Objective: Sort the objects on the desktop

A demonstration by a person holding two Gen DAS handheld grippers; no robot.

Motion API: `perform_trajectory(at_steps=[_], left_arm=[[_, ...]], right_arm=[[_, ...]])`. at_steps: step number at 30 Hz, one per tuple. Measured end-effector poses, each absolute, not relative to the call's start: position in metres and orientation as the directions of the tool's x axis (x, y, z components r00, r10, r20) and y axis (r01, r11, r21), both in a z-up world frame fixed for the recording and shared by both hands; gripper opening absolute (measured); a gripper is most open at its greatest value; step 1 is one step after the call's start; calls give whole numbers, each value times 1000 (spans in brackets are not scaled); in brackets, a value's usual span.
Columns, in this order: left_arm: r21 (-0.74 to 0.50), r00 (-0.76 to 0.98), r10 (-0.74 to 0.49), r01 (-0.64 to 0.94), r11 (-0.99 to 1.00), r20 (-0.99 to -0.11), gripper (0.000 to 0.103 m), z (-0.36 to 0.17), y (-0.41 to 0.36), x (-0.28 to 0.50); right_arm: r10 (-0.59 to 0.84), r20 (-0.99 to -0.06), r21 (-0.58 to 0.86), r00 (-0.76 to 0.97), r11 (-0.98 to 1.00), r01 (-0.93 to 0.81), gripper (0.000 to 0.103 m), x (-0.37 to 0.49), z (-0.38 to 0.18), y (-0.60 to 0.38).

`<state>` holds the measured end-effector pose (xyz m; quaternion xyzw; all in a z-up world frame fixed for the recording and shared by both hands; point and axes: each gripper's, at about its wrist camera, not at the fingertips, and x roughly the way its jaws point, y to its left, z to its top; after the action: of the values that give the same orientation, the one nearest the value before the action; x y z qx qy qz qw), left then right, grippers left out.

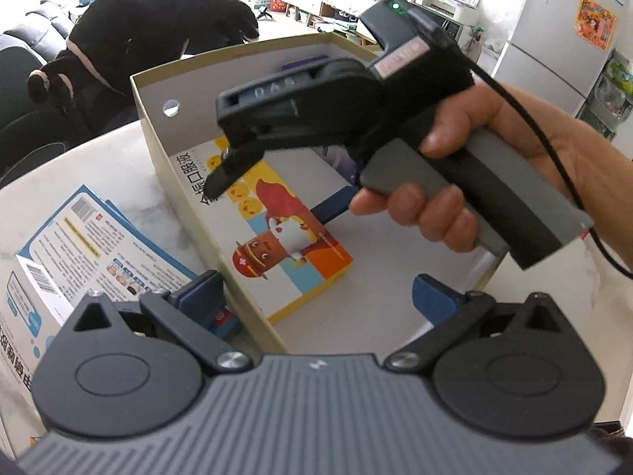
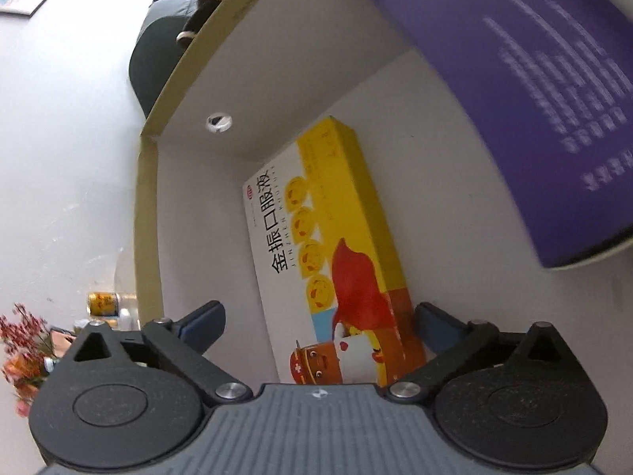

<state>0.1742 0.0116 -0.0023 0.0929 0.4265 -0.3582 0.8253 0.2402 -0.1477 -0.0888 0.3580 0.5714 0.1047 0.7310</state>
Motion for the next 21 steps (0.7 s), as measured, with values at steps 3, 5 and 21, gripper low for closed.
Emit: perform_trajectory(at_steps=[3,5,21], left_arm=[[-142,390,-499,662,736,-774,103,-2,13,172],[-136,396,-489,653,745,-777,103,-2,13,172],[-13,432,-323,582,813,-842,103,-2,-7,183]], right_arm=[[594,-730,674,340,707,213,103,234,-91,-146],[630,-694,713,347,668,213,103,230,-94,-150],[765,-533,844,363,514,155,103,216,-85,-166]])
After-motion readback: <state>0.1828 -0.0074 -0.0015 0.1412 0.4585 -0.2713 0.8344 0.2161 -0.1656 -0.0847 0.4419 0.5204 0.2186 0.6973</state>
